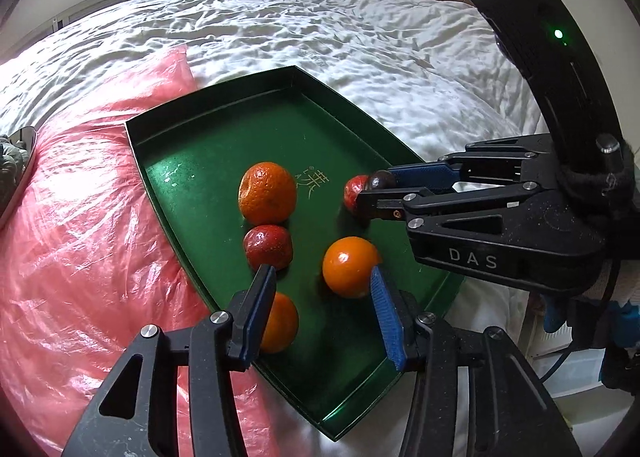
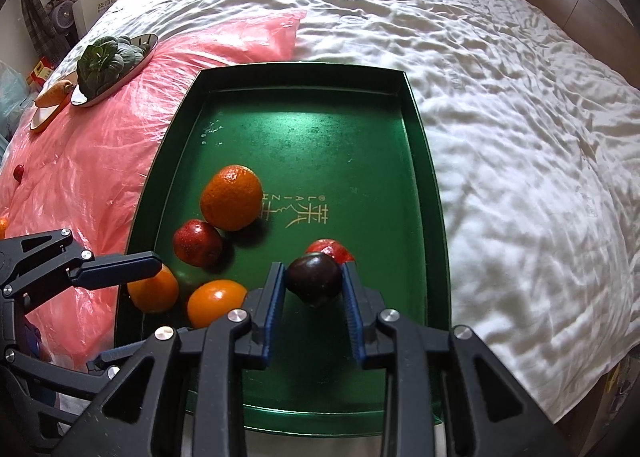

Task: Organize fruits
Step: 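Open the right tool to drop the plum while the left tool releases the orange, then move both tools back toward the last orange and red apple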

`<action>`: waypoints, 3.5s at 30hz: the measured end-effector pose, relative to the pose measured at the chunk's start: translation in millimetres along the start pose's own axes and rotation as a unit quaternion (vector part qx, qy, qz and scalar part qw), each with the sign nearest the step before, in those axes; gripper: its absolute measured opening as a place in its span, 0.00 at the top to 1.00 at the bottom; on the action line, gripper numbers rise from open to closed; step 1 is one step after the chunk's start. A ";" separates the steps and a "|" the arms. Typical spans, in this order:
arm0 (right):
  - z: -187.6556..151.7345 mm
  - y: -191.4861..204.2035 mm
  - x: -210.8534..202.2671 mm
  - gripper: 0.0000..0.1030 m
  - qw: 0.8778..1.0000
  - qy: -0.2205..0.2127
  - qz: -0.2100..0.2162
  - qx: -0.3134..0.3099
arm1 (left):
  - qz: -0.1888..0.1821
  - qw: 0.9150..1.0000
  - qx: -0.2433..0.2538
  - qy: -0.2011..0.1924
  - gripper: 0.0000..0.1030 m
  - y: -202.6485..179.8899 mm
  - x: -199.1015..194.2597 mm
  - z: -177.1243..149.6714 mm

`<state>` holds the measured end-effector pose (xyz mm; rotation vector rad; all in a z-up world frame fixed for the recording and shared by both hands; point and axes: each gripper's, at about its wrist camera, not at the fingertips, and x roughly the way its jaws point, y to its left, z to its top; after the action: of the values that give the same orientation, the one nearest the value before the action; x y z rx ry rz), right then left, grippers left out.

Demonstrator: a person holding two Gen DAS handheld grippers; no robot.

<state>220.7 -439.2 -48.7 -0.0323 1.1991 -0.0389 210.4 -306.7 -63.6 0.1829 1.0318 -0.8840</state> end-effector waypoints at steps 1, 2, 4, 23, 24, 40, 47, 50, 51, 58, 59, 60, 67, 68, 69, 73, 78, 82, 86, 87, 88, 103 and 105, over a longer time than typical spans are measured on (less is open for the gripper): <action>-0.2 0.6 -0.7 0.67 1.000 -0.001 -0.002 0.000 | 0.000 1.000 -0.002 -0.003 0.53 0.6 -2.4 0.2; -0.1 1.2 -1.5 0.62 1.000 -0.002 -0.002 0.000 | 0.000 1.000 -0.003 -0.005 0.53 1.1 -4.4 0.1; -0.1 3.0 -3.1 0.60 1.000 -0.003 -0.005 -0.002 | 0.000 1.000 -0.004 -0.009 0.53 2.0 -9.4 -0.2; -15.5 26.6 -31.9 0.27 1.000 -0.011 -0.015 0.003 | -0.006 0.999 -0.044 -0.030 0.53 32.2 -80.2 -38.7; -17.6 28.4 -33.3 0.22 1.000 -0.009 -0.015 0.002 | -0.009 0.999 -0.044 -0.030 0.53 31.7 -83.8 -41.7; -54.9 66.7 -61.3 0.21 0.999 0.023 0.029 -0.027 | -0.018 0.998 -0.054 -0.023 0.53 37.4 -120.2 -71.7; -50.8 112.9 -55.8 0.21 0.994 0.027 0.078 -0.066 | 0.004 0.996 -0.084 -0.021 0.53 64.2 -132.7 -89.6; -50.1 135.3 -50.6 0.21 0.991 0.033 0.097 -0.082 | 0.016 0.995 -0.098 -0.018 0.53 78.1 -137.2 -100.6; -49.9 143.1 -48.8 0.21 0.990 0.035 0.102 -0.088 | 0.019 0.994 -0.104 -0.016 0.53 83.3 -139.0 -104.7; -38.5 196.9 -38.6 0.21 0.981 0.037 0.140 -0.126 | 0.049 0.987 -0.150 -0.019 0.53 123.7 -157.9 -135.0; -35.6 205.9 -37.6 0.21 0.980 0.035 0.146 -0.134 | 0.057 0.986 -0.158 -0.020 0.53 131.0 -161.2 -140.3; -32.5 214.4 -36.6 0.21 0.978 0.033 0.152 -0.140 | 0.067 0.984 -0.165 -0.022 0.53 137.6 -164.7 -145.2; -4.5 276.1 -29.2 0.21 0.961 0.012 0.196 -0.195 | 0.133 0.964 -0.227 -0.043 0.53 186.5 -190.3 -179.0; -0.9 285.0 -28.5 0.21 0.958 0.009 0.202 -0.203 | 0.141 0.960 -0.236 -0.047 0.53 192.3 -194.2 -183.4; 2.4 293.5 -28.0 0.21 0.955 0.005 0.208 -0.211 | 0.153 0.957 -0.243 -0.052 0.53 199.0 -199.1 -188.4; 14.4 324.5 -26.4 0.21 0.944 -0.007 0.227 -0.241 | 0.193 0.942 -0.264 -0.070 0.53 215.3 -215.8 -200.2; 28.2 356.0 -25.8 0.21 0.930 -0.023 0.241 -0.275 | 0.257 0.923 -0.272 -0.091 0.53 228.2 -229.7 -213.9; 37.0 378.0 -24.1 0.21 0.920 -0.034 0.248 -0.303 | 0.314 0.907 -0.261 -0.103 0.53 231.5 -235.2 -223.0; 44.9 395.1 -21.4 0.21 0.911 -0.041 0.254 -0.321 | 0.343 0.896 -0.262 -0.107 0.53 238.0 -234.9 -230.4; 47.0 399.1 -20.3 0.21 0.910 -0.042 0.255 -0.325 | 0.348 0.894 -0.263 -0.108 0.53 239.8 -235.2 -232.4; 49.1 403.3 -19.2 0.21 0.908 -0.042 0.257 -0.329 | 0.351 0.891 -0.265 -0.109 0.53 242.1 -235.1 -233.9; 74.4 463.2 5.7 0.22 0.883 -0.050 0.271 -0.381 | 0.345 0.882 -0.303 -0.102 0.53 271.7 -223.0 -246.4; 75.9 468.8 8.5 0.23 0.880 -0.050 0.271 -0.388 | 0.344 0.881 -0.309 -0.100 0.53 274.8 -220.5 -247.9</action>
<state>300.6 29.0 -50.5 -0.3958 1.0173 0.9318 193.5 123.1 -88.5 -0.0857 0.9103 0.0941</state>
